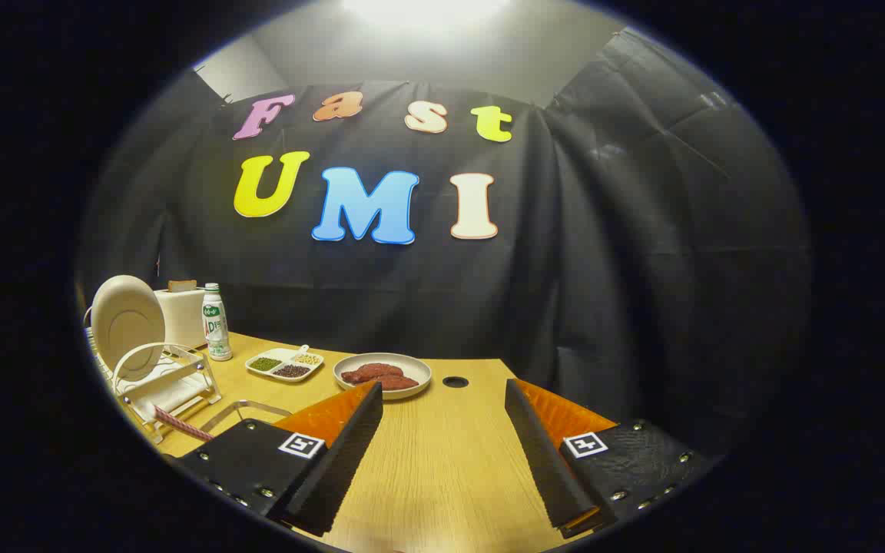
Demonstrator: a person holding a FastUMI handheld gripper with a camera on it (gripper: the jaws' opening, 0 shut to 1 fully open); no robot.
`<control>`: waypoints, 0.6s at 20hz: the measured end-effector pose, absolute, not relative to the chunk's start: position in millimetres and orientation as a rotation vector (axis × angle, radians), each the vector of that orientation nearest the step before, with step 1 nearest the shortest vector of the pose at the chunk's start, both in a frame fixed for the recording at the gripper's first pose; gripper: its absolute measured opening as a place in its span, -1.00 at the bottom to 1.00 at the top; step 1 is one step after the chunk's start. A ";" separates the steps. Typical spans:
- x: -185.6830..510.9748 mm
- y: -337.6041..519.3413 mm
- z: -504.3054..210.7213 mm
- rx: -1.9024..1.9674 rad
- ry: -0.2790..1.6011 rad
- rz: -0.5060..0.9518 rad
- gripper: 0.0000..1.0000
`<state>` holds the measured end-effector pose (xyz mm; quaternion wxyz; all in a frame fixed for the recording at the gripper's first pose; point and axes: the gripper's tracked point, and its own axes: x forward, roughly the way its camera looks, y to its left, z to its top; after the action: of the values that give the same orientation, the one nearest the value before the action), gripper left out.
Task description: Take the plate from the dish rack, then take the spoon from the basket and place it into the plate.
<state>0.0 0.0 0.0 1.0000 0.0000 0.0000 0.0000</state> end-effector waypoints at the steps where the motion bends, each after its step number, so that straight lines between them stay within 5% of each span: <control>1: -9.7 2.7 9.7 -0.007 -0.002 -0.017 0.95; 12: -120.7 112.8 90.5 0.009 0.073 -0.066 0.95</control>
<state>-120.7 112.8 90.5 0.9988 0.0046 0.0366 -0.0329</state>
